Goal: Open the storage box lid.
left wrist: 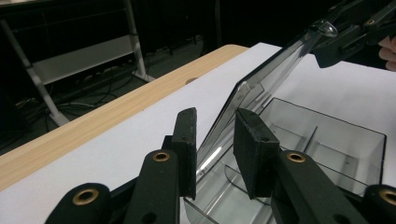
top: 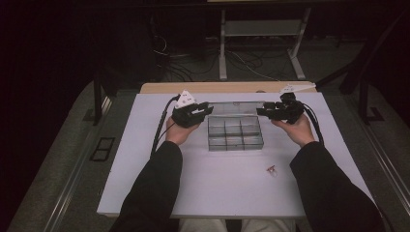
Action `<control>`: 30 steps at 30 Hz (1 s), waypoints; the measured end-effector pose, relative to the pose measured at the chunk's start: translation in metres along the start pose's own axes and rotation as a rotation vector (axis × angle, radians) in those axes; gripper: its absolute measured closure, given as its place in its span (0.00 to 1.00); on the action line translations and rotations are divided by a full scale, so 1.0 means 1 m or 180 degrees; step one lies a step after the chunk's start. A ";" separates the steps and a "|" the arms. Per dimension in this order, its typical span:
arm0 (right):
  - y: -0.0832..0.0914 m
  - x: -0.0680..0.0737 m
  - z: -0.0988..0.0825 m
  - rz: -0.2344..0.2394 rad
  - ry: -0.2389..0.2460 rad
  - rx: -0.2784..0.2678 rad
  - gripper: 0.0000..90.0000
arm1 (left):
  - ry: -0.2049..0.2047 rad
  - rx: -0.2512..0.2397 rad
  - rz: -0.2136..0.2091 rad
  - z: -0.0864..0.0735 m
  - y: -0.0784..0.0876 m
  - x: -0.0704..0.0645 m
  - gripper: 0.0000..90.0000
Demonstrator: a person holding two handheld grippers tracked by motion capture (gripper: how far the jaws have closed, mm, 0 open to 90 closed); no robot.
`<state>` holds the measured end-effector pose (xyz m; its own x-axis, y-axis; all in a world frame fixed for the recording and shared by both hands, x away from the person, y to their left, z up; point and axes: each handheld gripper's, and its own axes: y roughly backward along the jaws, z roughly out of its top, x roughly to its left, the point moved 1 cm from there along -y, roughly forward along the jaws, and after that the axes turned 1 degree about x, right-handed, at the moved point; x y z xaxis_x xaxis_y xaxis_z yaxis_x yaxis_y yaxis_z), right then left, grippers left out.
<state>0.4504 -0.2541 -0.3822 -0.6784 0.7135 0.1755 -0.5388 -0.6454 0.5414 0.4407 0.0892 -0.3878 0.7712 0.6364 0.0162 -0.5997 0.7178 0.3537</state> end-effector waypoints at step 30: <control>-0.036 -0.028 -0.008 0.0120 -0.0165 -0.0158 0.82 | 0.0541 -0.0029 0.0036 -0.013 -0.028 0.029 0.89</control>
<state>0.4846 -0.2525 -0.4131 -0.6725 0.7008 0.2381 -0.5384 -0.6839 0.4924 0.4772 0.0912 -0.4094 0.7176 0.6825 -0.1386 -0.6106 0.7123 0.3460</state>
